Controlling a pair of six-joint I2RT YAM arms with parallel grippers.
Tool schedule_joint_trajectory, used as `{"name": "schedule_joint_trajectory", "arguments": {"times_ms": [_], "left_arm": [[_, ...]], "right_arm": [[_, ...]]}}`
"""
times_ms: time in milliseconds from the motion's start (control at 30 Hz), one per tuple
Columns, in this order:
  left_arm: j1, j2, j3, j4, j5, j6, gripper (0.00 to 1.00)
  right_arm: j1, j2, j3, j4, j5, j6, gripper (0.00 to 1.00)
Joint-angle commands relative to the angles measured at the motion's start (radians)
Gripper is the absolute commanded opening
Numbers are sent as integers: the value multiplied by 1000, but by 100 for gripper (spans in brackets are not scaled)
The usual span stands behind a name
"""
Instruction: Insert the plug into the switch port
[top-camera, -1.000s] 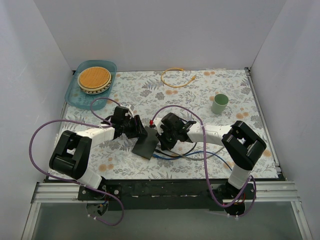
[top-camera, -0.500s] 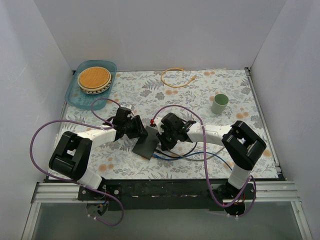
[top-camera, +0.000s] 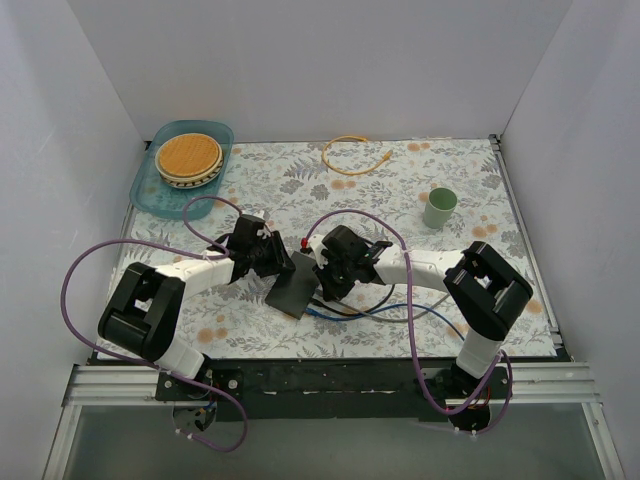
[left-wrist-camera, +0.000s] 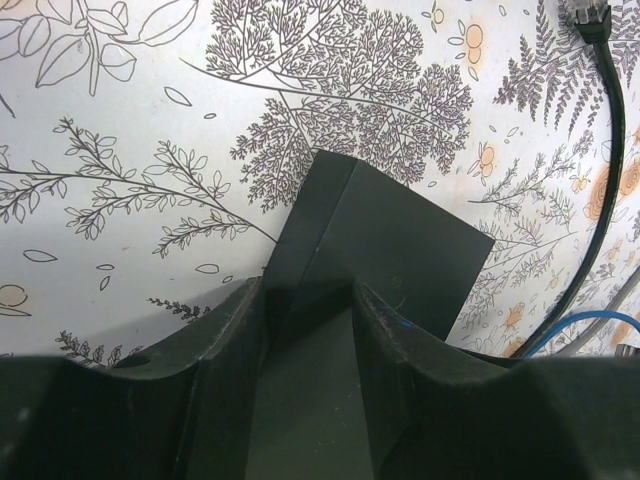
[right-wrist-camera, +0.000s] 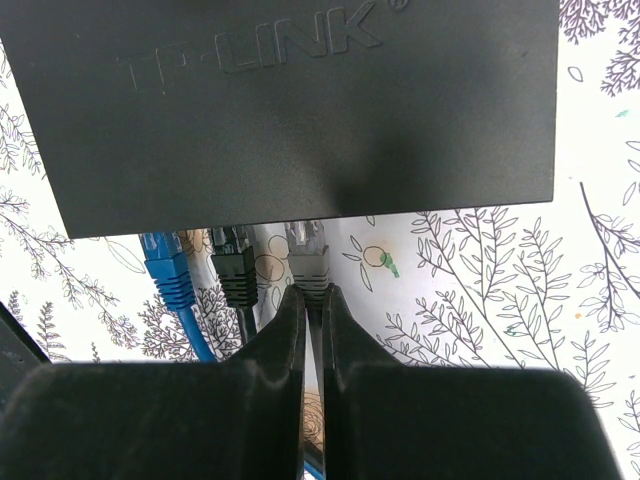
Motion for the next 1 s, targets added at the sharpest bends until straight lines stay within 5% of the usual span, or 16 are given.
{"name": "schedule_joint_trajectory", "arguments": {"times_ms": [0, 367, 967], "left_arm": [[-102, -39, -17, -18, 264, -68, 36], [-128, -76, 6, -25, 258, -48, 33], [-180, -19, 38, -79, 355, -120, 31]], "right_arm": [[3, -57, 86, 391, 0, 7, 1], [3, -65, 143, 388, -47, -38, 1], [-15, -80, 80, 675, 4, 88, 1]]}}
